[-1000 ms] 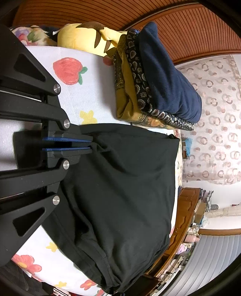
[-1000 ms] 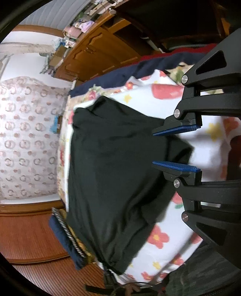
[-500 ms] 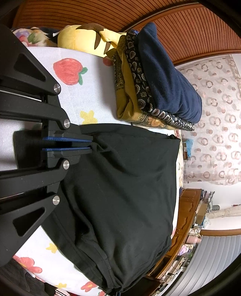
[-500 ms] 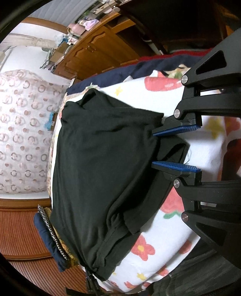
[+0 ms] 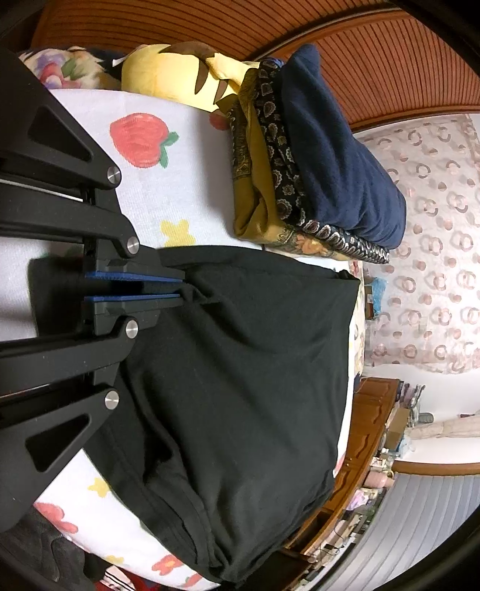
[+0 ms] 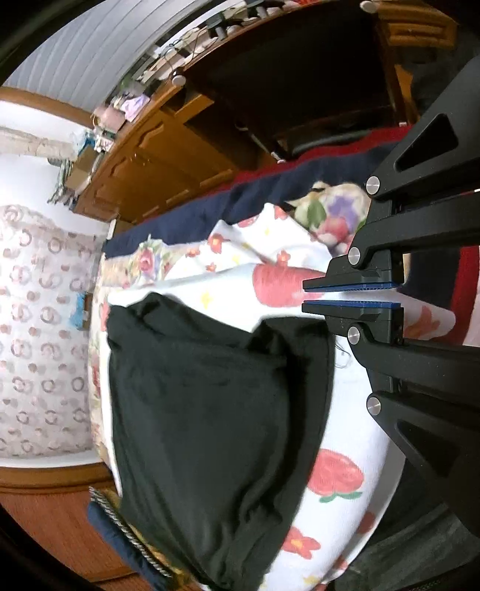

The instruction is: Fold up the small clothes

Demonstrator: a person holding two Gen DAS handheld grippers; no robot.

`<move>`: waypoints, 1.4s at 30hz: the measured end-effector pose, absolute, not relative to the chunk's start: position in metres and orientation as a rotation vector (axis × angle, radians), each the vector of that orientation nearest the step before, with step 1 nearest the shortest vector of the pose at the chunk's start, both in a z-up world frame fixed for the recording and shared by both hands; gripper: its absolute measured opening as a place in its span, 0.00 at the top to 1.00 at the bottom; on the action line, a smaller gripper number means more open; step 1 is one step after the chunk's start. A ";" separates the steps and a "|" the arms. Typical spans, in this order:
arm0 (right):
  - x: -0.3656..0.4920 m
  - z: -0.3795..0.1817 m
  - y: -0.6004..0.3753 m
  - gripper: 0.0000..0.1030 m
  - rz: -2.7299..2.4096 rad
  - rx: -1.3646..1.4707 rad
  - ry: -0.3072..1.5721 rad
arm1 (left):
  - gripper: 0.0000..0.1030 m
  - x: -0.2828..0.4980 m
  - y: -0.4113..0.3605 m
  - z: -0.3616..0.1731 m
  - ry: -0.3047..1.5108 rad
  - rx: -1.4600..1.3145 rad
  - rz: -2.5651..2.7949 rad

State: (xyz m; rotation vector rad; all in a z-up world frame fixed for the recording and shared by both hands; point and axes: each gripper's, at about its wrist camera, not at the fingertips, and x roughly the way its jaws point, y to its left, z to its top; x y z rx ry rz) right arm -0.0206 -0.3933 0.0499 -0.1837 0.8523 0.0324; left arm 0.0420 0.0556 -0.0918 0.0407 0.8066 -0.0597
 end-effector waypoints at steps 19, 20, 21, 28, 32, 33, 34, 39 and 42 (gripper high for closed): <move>-0.002 0.022 -0.349 0.57 0.223 -0.097 0.656 | 0.56 0.047 0.065 -0.098 0.846 -0.014 -0.084; 0.001 0.018 -0.348 0.57 0.228 -0.100 0.662 | 0.56 0.048 0.066 -0.098 0.845 -0.021 -0.085; 0.005 0.012 -0.347 0.57 0.225 -0.107 0.665 | 0.56 0.048 0.066 -0.098 0.846 -0.026 -0.086; 0.006 -0.006 -0.358 0.57 0.197 -0.092 0.671 | 0.74 0.052 0.065 -0.098 0.843 -0.026 -0.132; -0.002 -0.007 -0.353 0.55 0.190 -0.123 0.648 | 0.90 0.050 0.062 -0.096 0.839 -0.006 -0.152; 0.001 -0.007 -0.351 0.55 0.192 -0.122 0.645 | 0.91 0.050 0.061 -0.095 0.839 -0.007 -0.159; 0.000 -0.008 -0.352 0.54 0.196 -0.121 0.644 | 0.91 0.050 0.061 -0.093 0.832 -0.012 -0.172; 0.002 -0.008 -0.350 0.52 0.222 -0.090 0.639 | 0.92 0.045 0.053 -0.061 0.749 -0.054 -0.235; 0.005 -0.009 -0.349 0.45 0.246 -0.086 0.643 | 0.92 0.045 0.040 -0.036 0.695 -0.054 -0.271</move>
